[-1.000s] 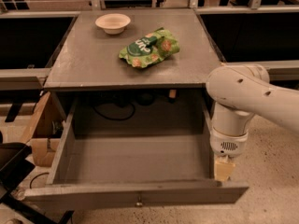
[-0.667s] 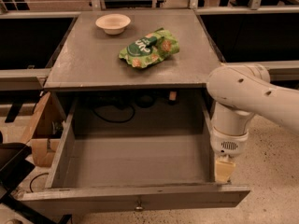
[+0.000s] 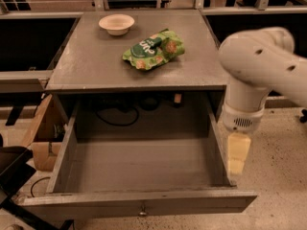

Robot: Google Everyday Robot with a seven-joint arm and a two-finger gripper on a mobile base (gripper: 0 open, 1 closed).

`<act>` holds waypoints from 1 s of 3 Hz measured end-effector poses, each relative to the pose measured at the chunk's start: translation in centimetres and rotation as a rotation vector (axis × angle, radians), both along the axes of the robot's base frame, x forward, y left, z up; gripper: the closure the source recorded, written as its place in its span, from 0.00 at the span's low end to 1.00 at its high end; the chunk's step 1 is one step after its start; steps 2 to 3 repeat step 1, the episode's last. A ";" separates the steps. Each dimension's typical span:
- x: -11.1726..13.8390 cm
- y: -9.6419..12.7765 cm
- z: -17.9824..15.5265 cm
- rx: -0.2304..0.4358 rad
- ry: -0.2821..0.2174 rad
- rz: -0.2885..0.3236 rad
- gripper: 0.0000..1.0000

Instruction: Open top drawer

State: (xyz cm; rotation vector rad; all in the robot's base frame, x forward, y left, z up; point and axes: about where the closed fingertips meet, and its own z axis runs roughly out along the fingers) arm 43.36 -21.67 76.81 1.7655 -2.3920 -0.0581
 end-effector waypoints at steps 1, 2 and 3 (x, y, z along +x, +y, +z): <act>1.6 -1.7 4.1 0.023 -0.138 -0.032 0.00; 1.6 -1.7 4.1 0.023 -0.138 -0.032 0.00; 1.6 -1.7 4.1 0.023 -0.138 -0.032 0.00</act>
Offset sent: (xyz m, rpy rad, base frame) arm 0.0000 0.0000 0.0000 0.0000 0.0000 0.0000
